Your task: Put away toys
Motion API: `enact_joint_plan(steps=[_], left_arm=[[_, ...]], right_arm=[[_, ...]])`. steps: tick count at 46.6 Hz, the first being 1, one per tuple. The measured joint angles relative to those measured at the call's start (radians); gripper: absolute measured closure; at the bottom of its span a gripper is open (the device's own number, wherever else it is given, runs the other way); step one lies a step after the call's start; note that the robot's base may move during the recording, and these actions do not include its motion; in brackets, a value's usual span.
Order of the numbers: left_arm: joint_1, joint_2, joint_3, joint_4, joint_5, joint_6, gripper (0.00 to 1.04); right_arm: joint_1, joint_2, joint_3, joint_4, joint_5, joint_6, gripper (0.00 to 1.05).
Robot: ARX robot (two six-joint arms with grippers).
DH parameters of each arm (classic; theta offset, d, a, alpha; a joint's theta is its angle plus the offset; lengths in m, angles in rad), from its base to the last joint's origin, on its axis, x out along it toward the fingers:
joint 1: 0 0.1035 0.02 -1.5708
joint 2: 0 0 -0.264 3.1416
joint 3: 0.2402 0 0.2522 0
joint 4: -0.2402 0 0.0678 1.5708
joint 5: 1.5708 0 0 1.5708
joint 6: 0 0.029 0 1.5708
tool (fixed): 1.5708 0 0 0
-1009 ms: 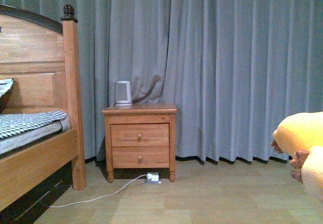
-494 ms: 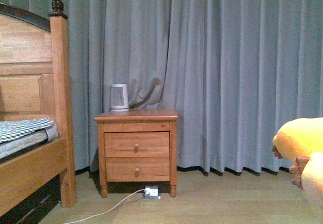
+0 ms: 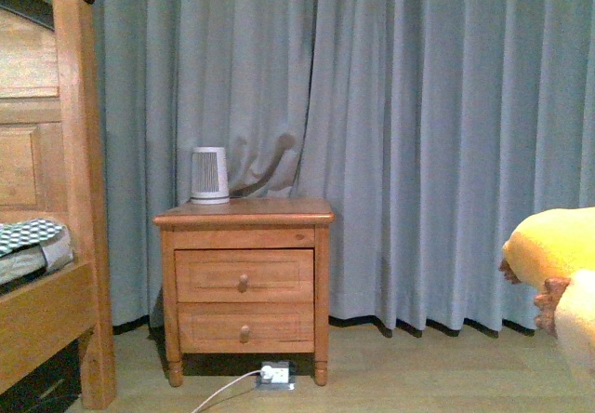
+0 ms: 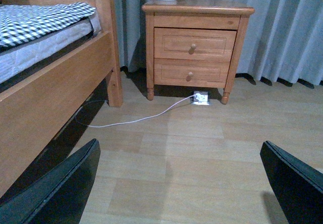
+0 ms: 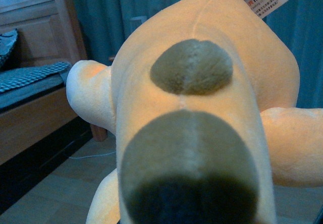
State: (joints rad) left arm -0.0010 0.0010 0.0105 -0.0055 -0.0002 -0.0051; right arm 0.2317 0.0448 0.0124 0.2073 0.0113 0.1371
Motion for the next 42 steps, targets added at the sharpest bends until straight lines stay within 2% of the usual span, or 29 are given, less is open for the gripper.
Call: enact_joint_plan(steps=[42], left_arm=[[0.0,0.0,0.0,0.0,0.0,0.0,0.06]], right_arm=[[0.0,0.0,0.0,0.0,0.0,0.0,0.96]])
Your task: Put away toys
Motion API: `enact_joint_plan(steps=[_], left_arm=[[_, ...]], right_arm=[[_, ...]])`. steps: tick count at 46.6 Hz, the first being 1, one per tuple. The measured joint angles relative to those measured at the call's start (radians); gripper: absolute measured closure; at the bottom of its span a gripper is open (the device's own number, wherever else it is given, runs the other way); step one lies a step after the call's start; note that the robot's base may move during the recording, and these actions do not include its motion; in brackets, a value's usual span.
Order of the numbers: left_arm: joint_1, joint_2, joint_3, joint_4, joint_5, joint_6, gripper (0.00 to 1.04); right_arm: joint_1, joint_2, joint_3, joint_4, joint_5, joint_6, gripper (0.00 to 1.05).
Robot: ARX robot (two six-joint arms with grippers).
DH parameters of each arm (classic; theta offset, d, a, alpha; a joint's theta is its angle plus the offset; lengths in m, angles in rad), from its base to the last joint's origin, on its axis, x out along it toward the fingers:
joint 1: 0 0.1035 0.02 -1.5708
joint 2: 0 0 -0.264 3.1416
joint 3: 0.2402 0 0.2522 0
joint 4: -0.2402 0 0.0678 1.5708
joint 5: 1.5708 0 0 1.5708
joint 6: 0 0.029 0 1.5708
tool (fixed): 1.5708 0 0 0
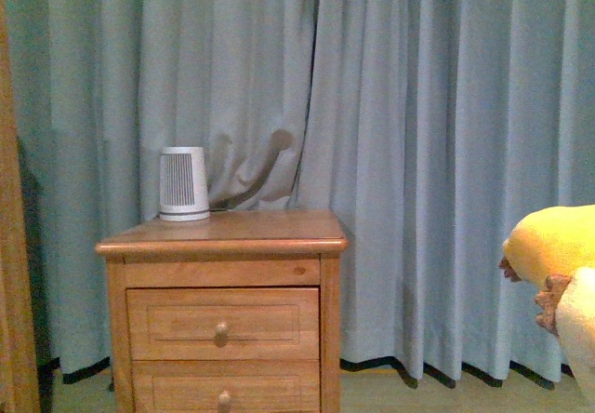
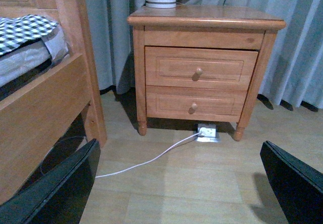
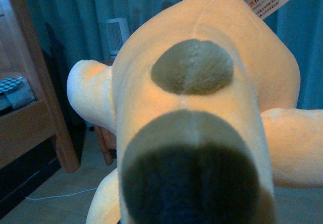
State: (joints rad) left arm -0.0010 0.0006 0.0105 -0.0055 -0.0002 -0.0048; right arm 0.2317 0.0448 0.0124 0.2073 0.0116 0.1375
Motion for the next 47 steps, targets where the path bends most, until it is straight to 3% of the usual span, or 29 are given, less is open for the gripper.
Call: enact_joint_plan(steps=[47], left_arm=[[0.0,0.001,0.0,0.0,-0.001,0.0,0.06]], right_arm=[[0.0,0.0,0.0,0.0,0.003,0.0,0.96]])
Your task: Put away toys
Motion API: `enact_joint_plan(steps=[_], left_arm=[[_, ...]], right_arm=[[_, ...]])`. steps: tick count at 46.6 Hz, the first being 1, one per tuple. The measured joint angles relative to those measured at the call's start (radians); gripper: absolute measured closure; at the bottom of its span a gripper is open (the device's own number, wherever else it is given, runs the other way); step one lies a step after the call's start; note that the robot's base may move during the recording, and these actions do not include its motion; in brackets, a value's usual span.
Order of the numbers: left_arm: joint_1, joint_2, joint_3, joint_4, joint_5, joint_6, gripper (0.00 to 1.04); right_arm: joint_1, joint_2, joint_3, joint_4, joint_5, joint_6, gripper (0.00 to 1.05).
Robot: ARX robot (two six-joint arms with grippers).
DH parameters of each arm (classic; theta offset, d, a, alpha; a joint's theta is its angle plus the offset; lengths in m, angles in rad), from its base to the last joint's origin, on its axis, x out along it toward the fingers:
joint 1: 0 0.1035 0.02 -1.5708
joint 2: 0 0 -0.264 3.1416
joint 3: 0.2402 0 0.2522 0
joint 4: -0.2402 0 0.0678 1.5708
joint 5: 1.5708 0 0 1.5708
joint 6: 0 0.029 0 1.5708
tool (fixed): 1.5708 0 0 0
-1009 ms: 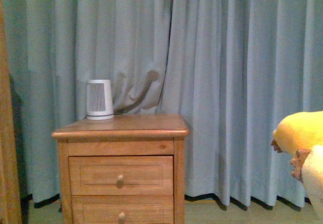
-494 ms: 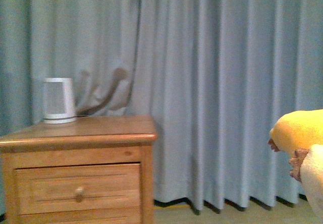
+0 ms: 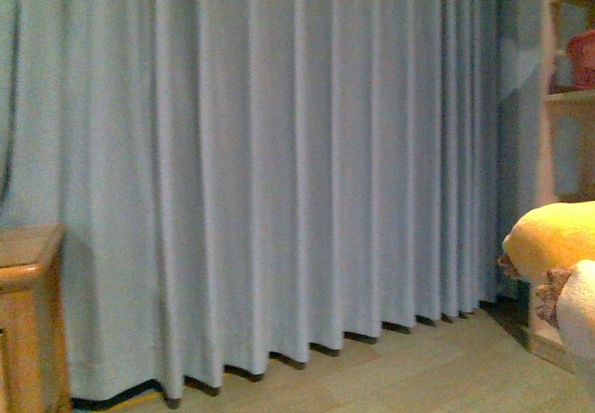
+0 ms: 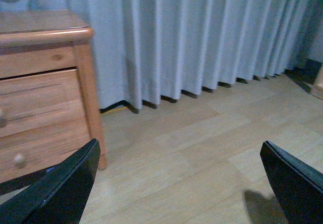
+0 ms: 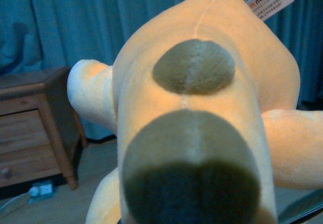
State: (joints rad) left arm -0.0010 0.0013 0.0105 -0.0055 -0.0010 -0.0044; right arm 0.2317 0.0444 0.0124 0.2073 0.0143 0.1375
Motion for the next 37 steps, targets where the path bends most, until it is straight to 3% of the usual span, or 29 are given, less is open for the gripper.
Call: enact_joint_plan(steps=[37], left_arm=[[0.0,0.0,0.0,0.0,0.001,0.0,0.06]], right_arm=[[0.0,0.0,0.0,-0.001,0.001,0.0,0.96]])
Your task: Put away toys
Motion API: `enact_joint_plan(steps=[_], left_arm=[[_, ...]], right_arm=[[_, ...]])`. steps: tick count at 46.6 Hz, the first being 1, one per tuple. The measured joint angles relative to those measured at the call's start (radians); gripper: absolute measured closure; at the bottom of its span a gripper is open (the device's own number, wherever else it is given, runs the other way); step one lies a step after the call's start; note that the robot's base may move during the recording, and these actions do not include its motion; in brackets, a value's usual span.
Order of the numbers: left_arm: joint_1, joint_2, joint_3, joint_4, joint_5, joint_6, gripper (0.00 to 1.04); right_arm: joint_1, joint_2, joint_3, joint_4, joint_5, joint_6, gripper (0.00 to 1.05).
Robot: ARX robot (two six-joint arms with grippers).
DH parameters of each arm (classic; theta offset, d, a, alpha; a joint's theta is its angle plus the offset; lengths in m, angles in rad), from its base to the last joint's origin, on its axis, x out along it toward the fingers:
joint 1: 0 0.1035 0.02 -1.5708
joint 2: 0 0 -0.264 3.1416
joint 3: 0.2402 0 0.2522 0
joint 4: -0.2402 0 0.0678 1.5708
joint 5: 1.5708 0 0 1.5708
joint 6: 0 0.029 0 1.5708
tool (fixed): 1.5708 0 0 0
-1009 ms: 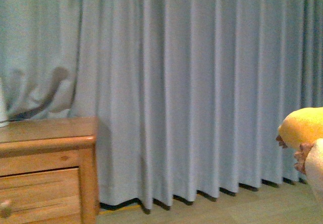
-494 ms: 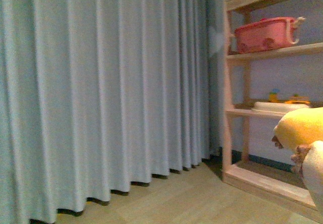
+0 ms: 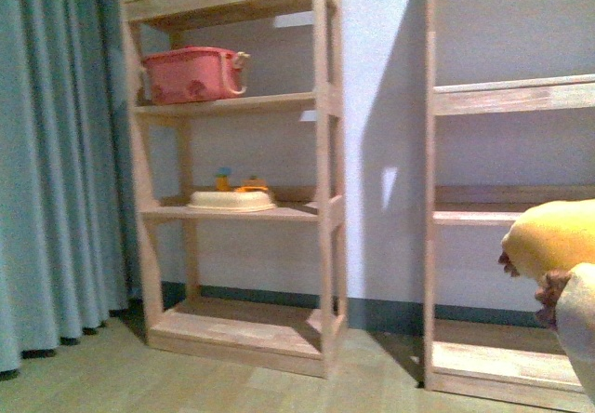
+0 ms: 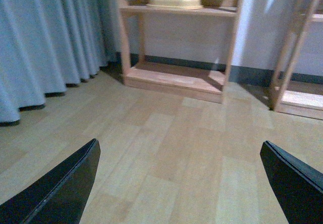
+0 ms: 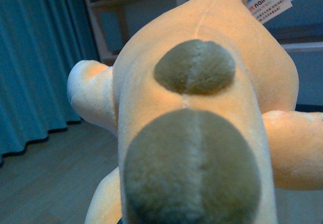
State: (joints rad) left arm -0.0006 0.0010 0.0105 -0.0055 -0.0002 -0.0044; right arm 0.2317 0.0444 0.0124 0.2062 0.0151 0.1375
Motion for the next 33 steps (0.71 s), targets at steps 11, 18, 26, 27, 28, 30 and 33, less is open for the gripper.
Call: enact_joint_plan(steps=[11,18,26,27,28,30,33], left_arm=[[0.0,0.0,0.0,0.0,0.0,0.0,0.06],[0.0,0.0,0.0,0.0,0.003,0.0,0.06],[-0.001,0.0,0.0,0.0,0.003,0.0,0.06],[-0.001,0.0,0.0,0.0,0.002,0.0,0.06],[-0.001,0.0,0.0,0.0,0.001,0.0,0.06],[-0.001,0.0,0.0,0.0,0.0,0.0,0.06],[-0.001,0.0,0.0,0.0,0.0,0.0,0.06]], right_arm=[[0.0,0.0,0.0,0.0,-0.001,0.0,0.96],[-0.001,-0.001,0.0,0.0,0.004,0.0,0.96],[-0.001,0.0,0.0,0.0,0.007,0.0,0.96],[-0.001,0.0,0.0,0.0,0.005,0.0,0.96],[-0.001,0.0,0.0,0.0,-0.001,0.0,0.96],[0.0,-0.001,0.0,0.0,-0.005,0.0,0.96],[0.0,0.0,0.0,0.0,-0.004,0.0,0.96]])
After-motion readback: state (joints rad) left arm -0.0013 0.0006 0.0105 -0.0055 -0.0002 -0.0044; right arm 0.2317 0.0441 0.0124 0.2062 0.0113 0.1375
